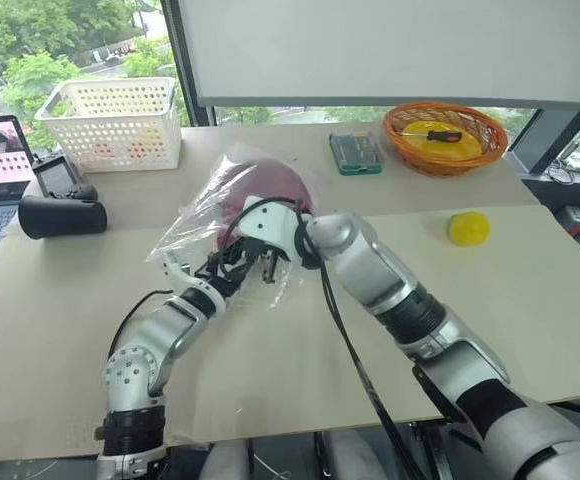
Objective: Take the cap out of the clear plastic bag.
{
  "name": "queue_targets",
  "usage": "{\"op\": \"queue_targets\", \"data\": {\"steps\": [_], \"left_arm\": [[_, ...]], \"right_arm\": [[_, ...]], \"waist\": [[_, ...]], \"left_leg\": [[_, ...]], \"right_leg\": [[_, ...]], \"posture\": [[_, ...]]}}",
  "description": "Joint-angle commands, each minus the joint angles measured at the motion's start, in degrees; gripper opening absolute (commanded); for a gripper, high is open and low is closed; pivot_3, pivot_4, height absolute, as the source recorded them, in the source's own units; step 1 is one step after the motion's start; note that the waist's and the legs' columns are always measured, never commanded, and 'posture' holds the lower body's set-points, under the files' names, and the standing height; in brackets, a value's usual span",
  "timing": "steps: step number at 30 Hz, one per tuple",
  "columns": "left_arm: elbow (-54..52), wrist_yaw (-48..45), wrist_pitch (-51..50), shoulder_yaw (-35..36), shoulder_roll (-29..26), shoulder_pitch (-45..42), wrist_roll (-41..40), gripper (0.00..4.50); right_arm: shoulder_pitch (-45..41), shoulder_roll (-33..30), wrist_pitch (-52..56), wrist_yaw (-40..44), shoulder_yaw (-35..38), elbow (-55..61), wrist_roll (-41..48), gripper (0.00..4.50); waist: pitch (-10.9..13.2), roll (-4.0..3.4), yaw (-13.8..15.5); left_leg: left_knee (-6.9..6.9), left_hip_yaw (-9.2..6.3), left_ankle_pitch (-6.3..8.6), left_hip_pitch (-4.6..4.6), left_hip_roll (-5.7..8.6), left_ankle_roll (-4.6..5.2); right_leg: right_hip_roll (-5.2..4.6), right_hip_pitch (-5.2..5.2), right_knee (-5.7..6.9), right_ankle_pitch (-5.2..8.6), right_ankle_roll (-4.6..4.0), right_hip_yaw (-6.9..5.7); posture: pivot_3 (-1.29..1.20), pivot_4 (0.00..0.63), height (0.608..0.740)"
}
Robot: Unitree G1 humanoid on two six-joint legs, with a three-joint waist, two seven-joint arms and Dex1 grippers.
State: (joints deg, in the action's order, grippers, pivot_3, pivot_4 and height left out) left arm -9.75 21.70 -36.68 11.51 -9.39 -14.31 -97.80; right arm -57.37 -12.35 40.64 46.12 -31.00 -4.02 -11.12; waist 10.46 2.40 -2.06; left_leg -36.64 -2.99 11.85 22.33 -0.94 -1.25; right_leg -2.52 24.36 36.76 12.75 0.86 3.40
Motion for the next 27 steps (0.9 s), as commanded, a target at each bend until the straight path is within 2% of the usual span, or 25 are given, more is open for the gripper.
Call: {"op": "queue_targets", "data": {"steps": [1, 10, 15, 27], "left_arm": [[-0.1, -1.5, -2.7, 0.2, -1.5, 4.1, 0.5, 4.50], [-4.6, -6.0, -5.1, 2.5, -5.8, 9.8, -2.5, 4.50], [-4.5, -5.8, -4.6, 2.5, -5.7, 10.3, -1.3, 4.50], [8.6, -5.9, -2.6, 1.6, 0.6, -2.2, 5.2, 4.50]], "right_arm": [[-2.4, 0.4, -0.7, -1.0, 2.1, 1.5, -0.1, 0.05], [-3.0, 0.8, -1.4, -1.9, 2.3, 0.0, 0.0, 0.05], [-3.2, 0.9, -1.4, -2.1, 2.4, 0.1, 0.2, 0.05], [-3.1, 1.0, -0.3, -1.3, 2.1, 2.2, 0.4, 0.05]], "waist": [[0.0, 0.00, -0.4], [0.0, -0.01, -0.5], [0.0, -0.01, -0.4], [0.0, -0.01, -0.1]], "left_leg": [[0.00, 0.01, 0.00, 0.00, 0.00, 0.00], [0.01, 0.02, 0.01, 0.00, 0.01, -0.01], [0.01, 0.00, 0.01, -0.01, -0.01, 0.00], [0.01, 0.00, 0.00, 0.05, 0.01, -0.01]], "right_leg": [[0.00, 0.00, -0.01, 0.00, 0.00, 0.00], [-0.02, 0.02, -0.01, 0.04, 0.07, 0.02], [0.00, 0.02, 0.00, 0.09, 0.13, 0.00], [-0.01, 0.04, -0.05, 0.06, 0.13, -0.01]], "posture": [[0.00, 0.150, 0.736], [0.00, 0.150, 0.736], [0.00, 0.150, 0.736], [0.00, 0.150, 0.736]]}}
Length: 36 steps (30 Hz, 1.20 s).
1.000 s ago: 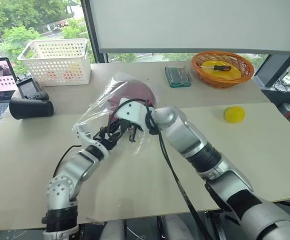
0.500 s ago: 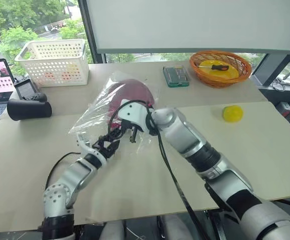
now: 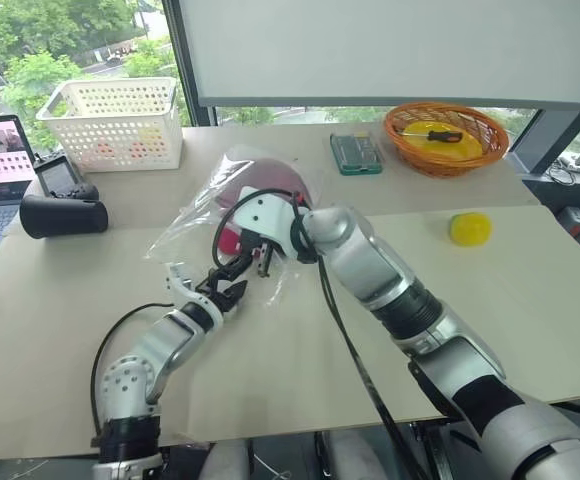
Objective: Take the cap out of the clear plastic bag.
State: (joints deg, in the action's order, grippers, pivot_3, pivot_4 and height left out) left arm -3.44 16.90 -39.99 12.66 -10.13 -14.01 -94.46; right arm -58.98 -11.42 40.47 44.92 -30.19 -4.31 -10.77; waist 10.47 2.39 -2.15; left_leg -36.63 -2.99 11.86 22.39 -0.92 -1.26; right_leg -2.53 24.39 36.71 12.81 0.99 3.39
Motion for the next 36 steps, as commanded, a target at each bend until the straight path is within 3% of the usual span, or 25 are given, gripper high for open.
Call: {"op": "queue_targets", "data": {"steps": [1, 5, 13, 17, 22, 26, 32, 36], "left_arm": [[4.3, -0.6, 1.0, 0.4, 2.0, -3.7, 3.1, 4.50], [12.6, 1.8, 5.8, 1.0, 5.0, -8.4, 12.8, 4.50], [27.0, 1.3, 12.0, 6.8, 10.6, -16.2, 20.4, 4.50], [28.0, 2.4, 11.1, 8.0, 12.2, -16.9, 22.9, 3.41], [27.7, 1.6, 9.9, 9.8, 12.8, -17.1, 24.5, 1.40], [27.2, 1.1, 9.2, 10.9, 13.1, -17.0, 25.2, 0.10], [24.1, -1.4, 7.0, 12.2, 14.2, -16.6, 23.4, 0.10], [14.5, 0.2, 2.1, 11.5, 14.6, -12.3, 20.0, 0.10]], "right_arm": [[-1.5, 0.0, 0.0, -0.1, 1.3, 2.7, 0.1, 0.05], [-1.5, 0.0, 0.6, 0.0, 1.4, 3.8, 0.4, 0.05], [-0.9, -0.3, 1.9, -0.3, 1.2, 5.3, 0.5, 0.05], [-0.9, -0.7, 2.3, -0.4, 1.4, 5.6, 0.4, 0.00], [-1.1, -0.9, 2.5, -0.5, 1.5, 5.6, 0.4, 0.00], [-1.0, -1.0, 2.7, -0.5, 1.4, 5.9, 0.4, 0.00], [-0.9, -1.0, 2.6, -0.6, 1.3, 5.7, 0.4, 0.00], [-0.7, -1.1, 2.7, -0.6, 1.2, 5.7, 0.3, 0.00]], "waist": [[0.0, 0.00, 0.1], [0.0, 0.02, 0.2], [-0.2, 0.04, 0.5], [-0.3, 0.04, 0.1], [-0.3, 0.02, -0.1], [-0.4, -0.06, -0.2], [-0.5, -0.05, -0.3], [-0.5, -0.05, -0.6]], "left_leg": [[0.00, -0.01, 0.00, 0.01, 0.00, 0.00], [0.00, -0.01, 0.00, -0.05, 0.04, 0.00], [-0.01, 0.01, -0.02, -0.30, 0.05, -0.02], [-0.01, 0.01, -0.02, -0.34, 0.04, -0.02], [-0.01, 0.01, -0.02, -0.30, 0.04, -0.02], [-0.01, 0.01, -0.02, -0.37, 0.05, -0.03], [-0.01, 0.01, -0.01, -0.36, 0.05, -0.03], [0.01, 0.01, 0.00, -0.25, 0.03, -0.04]], "right_leg": [[0.00, 0.00, 0.00, -0.02, -0.03, 0.00], [-0.01, -0.09, -0.01, -0.01, 0.02, -0.01], [0.00, -0.32, 0.02, 0.15, 0.36, 0.01], [0.00, -0.35, 0.01, 0.16, 0.38, 0.01], [0.00, -0.31, 0.01, 0.16, 0.40, 0.01], [0.00, -0.37, 0.03, 0.16, 0.41, 0.01], [0.01, -0.36, 0.01, 0.17, 0.43, 0.02], [0.01, -0.25, -0.01, 0.18, 0.45, 0.03]], "posture": [[0.00, 0.150, 0.736], [0.00, 0.150, 0.736], [0.00, 0.150, 0.736], [0.00, 0.150, 0.736], [0.00, 0.150, 0.736], [0.00, 0.150, 0.736], [0.00, 0.150, 0.736], [0.00, 0.150, 0.736]]}}
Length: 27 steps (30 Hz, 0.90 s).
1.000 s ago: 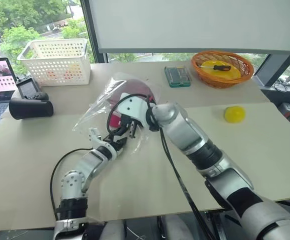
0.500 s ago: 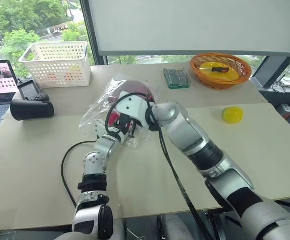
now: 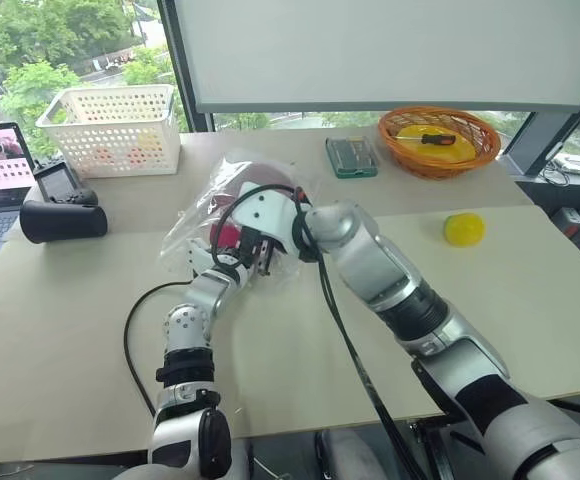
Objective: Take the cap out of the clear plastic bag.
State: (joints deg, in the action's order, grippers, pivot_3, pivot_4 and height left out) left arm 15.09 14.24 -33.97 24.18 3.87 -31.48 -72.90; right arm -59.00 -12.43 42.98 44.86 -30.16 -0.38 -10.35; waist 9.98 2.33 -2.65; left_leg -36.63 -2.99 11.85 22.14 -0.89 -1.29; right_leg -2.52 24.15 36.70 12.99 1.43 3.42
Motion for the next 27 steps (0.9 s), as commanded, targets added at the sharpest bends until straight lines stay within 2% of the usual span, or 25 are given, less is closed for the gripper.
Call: {"op": "queue_targets", "data": {"steps": [1, 8, 15, 22, 24, 27], "left_arm": [[-7.2, 3.9, -5.0, 0.2, 0.7, 6.8, -3.3, 0.10], [-25.7, 11.2, -10.4, 0.1, -1.9, 19.1, -19.1, 0.10], [-39.7, 17.2, -5.6, -1.9, -6.7, 26.5, -35.4, 0.10], [-36.0, 17.9, -0.8, -7.5, -6.9, 21.2, -35.7, 0.10], [-37.0, 18.1, -0.4, -8.8, -7.2, 20.7, -38.3, 0.10], [-42.2, 21.1, 0.0, -9.6, -7.6, 24.3, -40.0, 0.10]], "right_arm": [[-0.7, -0.2, 0.2, -0.6, 1.2, 1.8, -0.1, 0.00], [-0.3, -0.5, -0.2, -0.7, 1.0, 1.4, -0.2, 0.00], [-0.4, -0.5, -1.3, -0.7, 1.2, 0.2, 0.0, 0.00], [-0.6, 0.0, -2.4, -0.8, 0.9, -0.8, -0.1, 0.00], [-0.5, 0.1, -2.4, -0.8, 0.8, -0.8, -0.2, 0.00], [-0.6, 0.3, -2.9, -1.0, 0.8, -1.4, -0.3, 0.00]], "waist": [[0.0, 0.00, -0.1], [0.0, 0.03, 0.0], [0.2, 0.06, 0.3], [0.2, 0.07, 1.4], [0.2, 0.07, 1.6], [0.2, 0.07, 1.4]], "left_leg": [[0.01, 0.00, 0.03, 0.04, -0.01, -0.05], [0.02, -0.02, 0.26, 0.20, -0.04, -0.31], [0.02, -0.01, 0.27, 0.25, -0.04, -0.33], [0.02, -0.02, 0.26, 0.35, -0.01, -0.33], [0.02, -0.02, 0.26, 0.41, -0.01, -0.33], [0.02, -0.03, 0.29, 0.61, -0.04, -0.30]], "right_leg": [[0.00, 0.05, -0.02, 0.01, 0.01, 0.01], [-0.02, 0.22, -0.08, 0.02, 0.01, 0.11], [-0.05, 0.23, -0.25, 0.04, 0.03, 0.11], [-0.02, 0.14, -0.60, -0.01, 0.01, 0.03], [-0.03, 0.17, -0.64, -0.22, -0.33, 0.03], [-0.03, 0.35, -0.69, -0.24, -0.37, 0.03]], "posture": [[0.00, 0.150, 0.736], [0.00, 0.150, 0.736], [0.00, 0.150, 0.736], [0.00, 0.150, 0.736], [0.00, 0.150, 0.736], [0.00, 0.150, 0.736]]}}
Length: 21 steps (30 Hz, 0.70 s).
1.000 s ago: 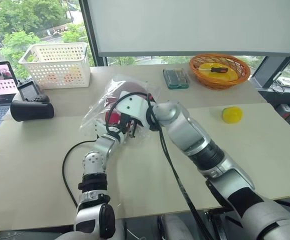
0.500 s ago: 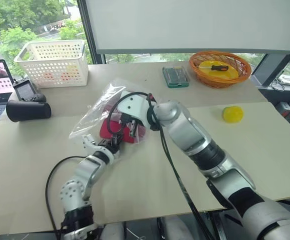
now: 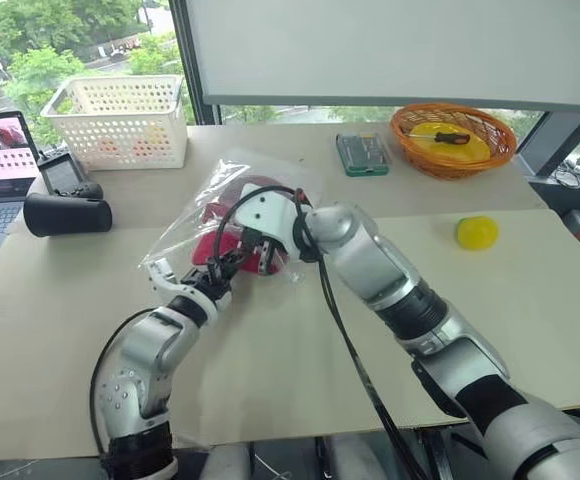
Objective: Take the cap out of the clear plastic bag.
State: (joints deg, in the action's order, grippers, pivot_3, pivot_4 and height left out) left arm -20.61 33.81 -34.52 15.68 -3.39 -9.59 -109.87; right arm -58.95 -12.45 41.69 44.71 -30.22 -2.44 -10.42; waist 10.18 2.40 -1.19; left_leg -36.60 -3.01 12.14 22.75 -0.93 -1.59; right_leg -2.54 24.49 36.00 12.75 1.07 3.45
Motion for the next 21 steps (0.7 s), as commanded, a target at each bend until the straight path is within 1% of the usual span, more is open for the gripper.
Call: {"op": "queue_targets", "data": {"steps": [1, 4, 7, 8, 10, 14, 18, 19, 21], "left_arm": [[-8.1, 2.3, 1.0, -1.2, -0.1, 3.7, -3.1, 0.10], [-12.1, 3.2, 2.8, -1.4, 0.4, 6.2, -3.1, 0.10], [-20.6, 2.8, 6.4, -2.4, 1.9, 10.2, -3.1, 0.10], [-23.0, 2.4, 8.0, -3.0, 2.4, 11.2, -3.1, 0.10], [-29.6, -1.1, 12.0, -3.2, 0.9, 15.3, -3.1, 0.10], [-37.0, -5.1, 19.0, -5.4, -5.4, 21.4, -3.1, 0.10], [-39.4, -19.2, 20.9, -3.7, -14.0, 31.6, -3.1, 0.10], [-39.4, -24.0, 21.1, -2.4, -16.3, 35.8, -3.1, 0.10], [-38.4, -30.5, 21.2, -0.3, -19.8, 42.0, -3.1, 0.10]], "right_arm": [[-0.6, 0.4, -1.7, -0.9, 0.9, 0.4, -0.2, 0.00], [-0.7, 0.5, -2.2, -1.0, 1.0, -0.1, -0.3, 0.00], [-0.9, 0.9, -3.6, -1.6, 1.2, -2.3, -0.4, 0.00], [-1.0, 1.0, -4.1, -1.7, 1.2, -3.0, -0.4, 0.00], [-1.3, 1.1, -5.7, -2.2, 1.4, -5.3, -0.6, 0.00], [-1.1, 0.7, -7.9, -2.3, 1.5, -7.6, -0.9, 0.00], [-1.0, 0.5, -10.0, -2.6, 1.7, -10.2, -1.3, 0.00], [-1.0, 0.5, -10.5, -2.7, 1.7, -10.9, -1.3, 0.00], [-1.1, 0.6, -11.2, -2.8, 1.9, -11.8, -1.4, 0.00]], "waist": [[0.0, 0.00, -0.2], [0.0, 0.00, 0.1], [0.0, -0.01, 0.0], [0.0, -0.01, 0.1], [0.0, 0.01, 0.1], [0.1, -0.03, 0.2], [0.1, -0.08, -0.1], [0.1, -0.08, -0.1], [0.1, -0.09, -0.3]], "left_leg": [[0.00, 0.00, 0.01, 0.04, -0.01, 0.02], [0.01, -0.03, 0.04, 0.15, -0.01, 0.03], [0.01, 0.01, 0.05, 0.23, -0.01, 0.02], [0.01, 0.01, 0.05, 0.23, 0.00, 0.02], [0.01, 0.02, 0.05, 0.22, 0.00, 0.02], [0.01, 0.04, 0.04, 0.19, -0.02, 0.02], [0.00, 0.11, 0.03, 0.17, -0.03, 0.01], [0.00, 0.13, 0.03, 0.17, -0.03, 0.01], [0.00, 0.14, 0.03, 0.20, -0.05, 0.01]], "right_leg": [[0.00, 0.05, 0.01, 0.00, 0.00, 0.00], [-0.01, 0.16, 0.01, 0.00, 0.00, -0.02], [-0.03, 0.24, 0.01, -0.02, -0.03, 0.00], [-0.04, 0.24, 0.02, -0.02, -0.03, 0.00], [-0.03, 0.24, 0.03, -0.02, -0.04, -0.01], [0.00, 0.25, 0.04, -0.03, -0.09, 0.00], [0.01, 0.23, 0.01, -0.03, -0.12, 0.03], [0.00, 0.25, 0.00, -0.01, -0.13, 0.05], [0.02, 0.28, 0.01, 0.11, -0.31, 0.04]], "posture": [[0.00, 0.150, 0.736], [0.00, 0.150, 0.736], [0.00, 0.150, 0.736], [0.00, 0.150, 0.736], [0.00, 0.150, 0.736], [0.00, 0.150, 0.736], [0.00, 0.150, 0.736], [0.00, 0.150, 0.736], [0.00, 0.150, 0.736]]}}
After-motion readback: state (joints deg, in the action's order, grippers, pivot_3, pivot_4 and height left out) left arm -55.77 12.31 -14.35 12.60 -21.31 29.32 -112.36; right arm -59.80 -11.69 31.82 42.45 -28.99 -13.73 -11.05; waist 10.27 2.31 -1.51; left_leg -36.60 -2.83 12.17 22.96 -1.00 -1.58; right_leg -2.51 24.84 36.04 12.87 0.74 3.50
